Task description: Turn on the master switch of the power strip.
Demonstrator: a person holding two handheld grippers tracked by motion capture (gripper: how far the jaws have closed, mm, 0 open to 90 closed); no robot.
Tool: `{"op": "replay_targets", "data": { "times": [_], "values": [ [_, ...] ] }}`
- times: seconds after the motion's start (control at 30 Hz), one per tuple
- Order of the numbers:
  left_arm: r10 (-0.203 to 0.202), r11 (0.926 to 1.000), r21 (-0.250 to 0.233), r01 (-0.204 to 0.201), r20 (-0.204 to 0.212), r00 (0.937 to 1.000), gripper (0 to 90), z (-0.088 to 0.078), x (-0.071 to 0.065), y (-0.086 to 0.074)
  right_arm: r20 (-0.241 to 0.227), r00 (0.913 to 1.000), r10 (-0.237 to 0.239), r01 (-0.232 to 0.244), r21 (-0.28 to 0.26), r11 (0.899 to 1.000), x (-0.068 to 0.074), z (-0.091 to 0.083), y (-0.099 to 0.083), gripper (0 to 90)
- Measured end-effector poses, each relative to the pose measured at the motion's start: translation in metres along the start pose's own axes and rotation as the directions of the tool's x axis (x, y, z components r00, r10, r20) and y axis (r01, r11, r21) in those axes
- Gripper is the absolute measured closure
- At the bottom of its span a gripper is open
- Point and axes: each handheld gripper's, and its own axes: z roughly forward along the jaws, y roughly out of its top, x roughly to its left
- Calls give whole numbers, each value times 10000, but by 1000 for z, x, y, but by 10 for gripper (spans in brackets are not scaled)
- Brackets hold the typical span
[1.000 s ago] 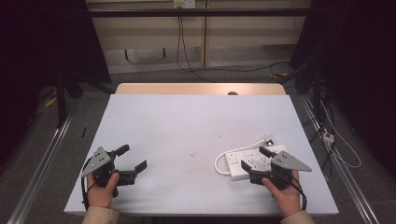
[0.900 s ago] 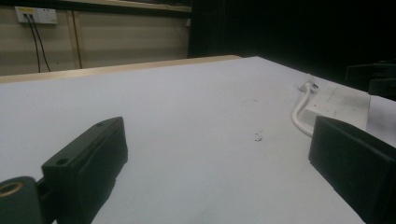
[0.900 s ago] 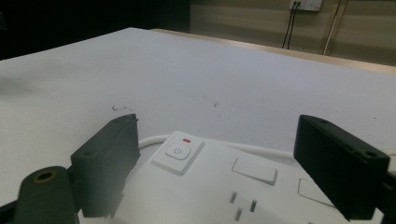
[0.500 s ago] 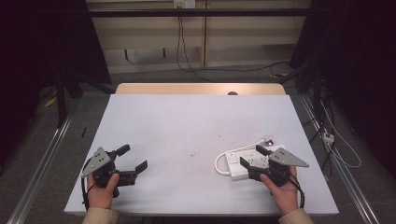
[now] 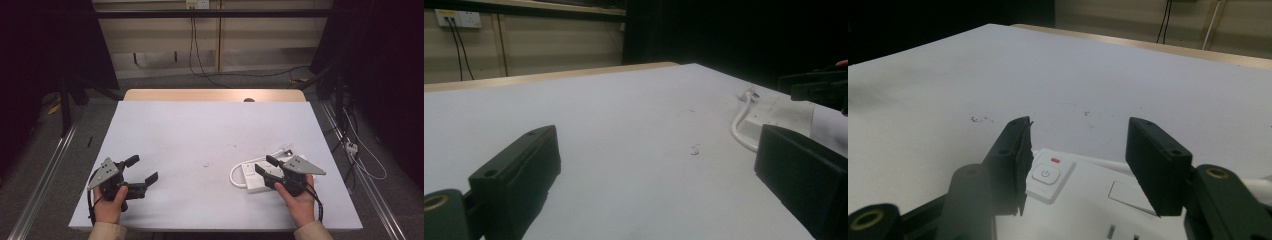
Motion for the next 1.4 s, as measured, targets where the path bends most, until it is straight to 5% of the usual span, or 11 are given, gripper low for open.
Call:
{"op": "replay_targets", "data": {
  "times": [0.43,1.4],
  "values": [
    [-41,10000,-31,41,8,10000,43,-1,0,0,-206,9996,-201,208,314,9993,5,9,2,622],
    [-104,9999,26,104,42,9999,43,0,1,0,-1082,9941,-14,107,853,9963,10,26,5,779]
  ]
}}
